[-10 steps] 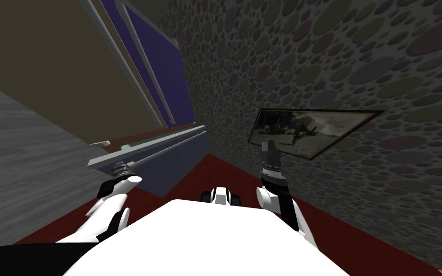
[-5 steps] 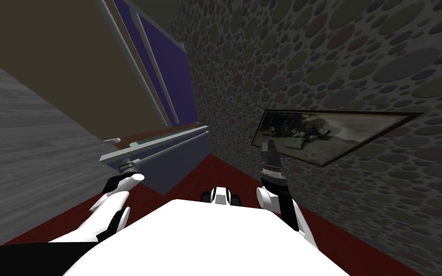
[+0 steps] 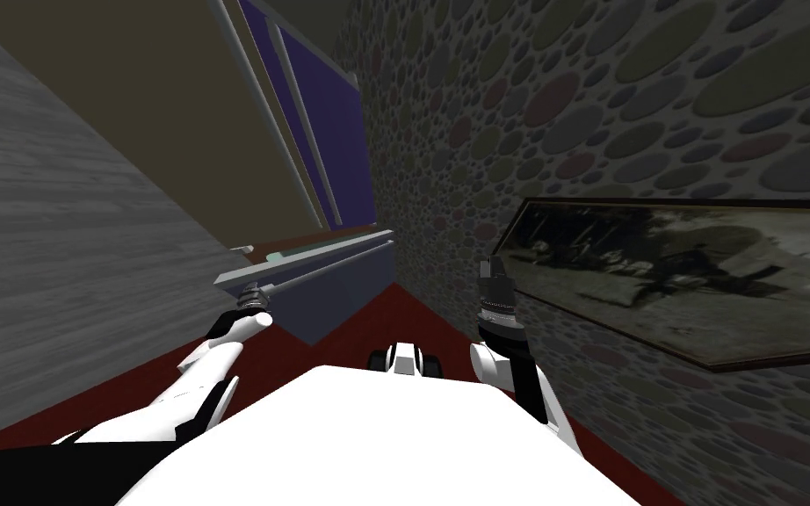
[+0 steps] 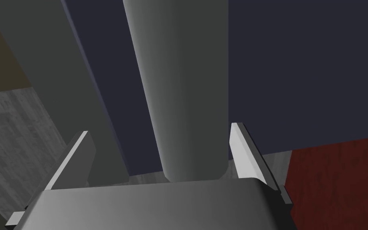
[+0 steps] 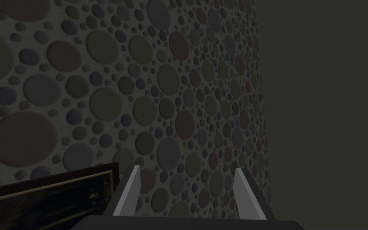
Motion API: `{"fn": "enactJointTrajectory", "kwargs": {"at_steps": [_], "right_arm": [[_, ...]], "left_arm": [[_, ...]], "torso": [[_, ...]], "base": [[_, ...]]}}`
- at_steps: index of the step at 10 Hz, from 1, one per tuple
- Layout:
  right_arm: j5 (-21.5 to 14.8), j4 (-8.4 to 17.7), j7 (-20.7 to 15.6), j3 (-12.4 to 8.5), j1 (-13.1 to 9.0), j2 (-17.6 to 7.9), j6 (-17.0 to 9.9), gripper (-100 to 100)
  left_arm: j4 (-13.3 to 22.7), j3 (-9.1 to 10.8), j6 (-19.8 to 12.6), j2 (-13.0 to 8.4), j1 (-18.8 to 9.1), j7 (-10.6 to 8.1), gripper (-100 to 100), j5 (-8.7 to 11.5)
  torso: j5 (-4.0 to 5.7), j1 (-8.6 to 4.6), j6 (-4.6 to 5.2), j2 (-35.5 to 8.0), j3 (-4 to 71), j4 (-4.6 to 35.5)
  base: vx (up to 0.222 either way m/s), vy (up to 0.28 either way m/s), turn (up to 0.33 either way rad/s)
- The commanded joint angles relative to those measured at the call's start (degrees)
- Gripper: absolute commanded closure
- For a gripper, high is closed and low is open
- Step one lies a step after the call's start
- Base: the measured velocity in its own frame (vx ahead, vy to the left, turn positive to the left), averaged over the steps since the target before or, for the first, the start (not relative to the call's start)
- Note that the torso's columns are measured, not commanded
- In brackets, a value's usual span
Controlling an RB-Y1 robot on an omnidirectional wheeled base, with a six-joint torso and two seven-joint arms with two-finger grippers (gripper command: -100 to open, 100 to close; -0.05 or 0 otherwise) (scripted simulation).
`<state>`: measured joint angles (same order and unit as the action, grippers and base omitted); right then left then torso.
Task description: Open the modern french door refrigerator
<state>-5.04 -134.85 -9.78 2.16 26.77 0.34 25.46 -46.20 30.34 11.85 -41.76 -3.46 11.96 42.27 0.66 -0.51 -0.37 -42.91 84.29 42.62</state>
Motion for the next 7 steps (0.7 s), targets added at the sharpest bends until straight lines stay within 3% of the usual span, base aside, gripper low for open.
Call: {"fn": "enactJointTrajectory", "kwargs": {"at_steps": [1, 2, 7], "right_arm": [[0.0, 0.0, 0.0, 0.0, 0.0, 0.0, 0.0, 0], [0.0, 0.0, 0.0, 0.0, 0.0, 0.0, 0.0, 0], [0.0, 0.0, 0.0, 0.0, 0.0, 0.0, 0.0, 0]], "left_arm": [[0.4, -0.79, 0.3, -0.3, -0.1, -1.36, -100, -0.2], [0.5, -0.9, 0.2, -0.2, 0.0, -1.59, 0, -0.2], [0.9, -1.2, -0.3, 0.5, 0.2, -1.61, 0, -0.2]], "torso": [[-0.07, 0.06, 0.18, -0.1, -0.1, 0.0], [-0.18, 0.11, 0.27, 0.0, 0.0, 0.0], [-0.48, 0.36, 0.34, 0.6, 0.3, -0.3]], "base": [[0.015, -0.009, 0.0], [0.007, -0.003, -0.011], [0.0, 0.0, -0.002]]}}
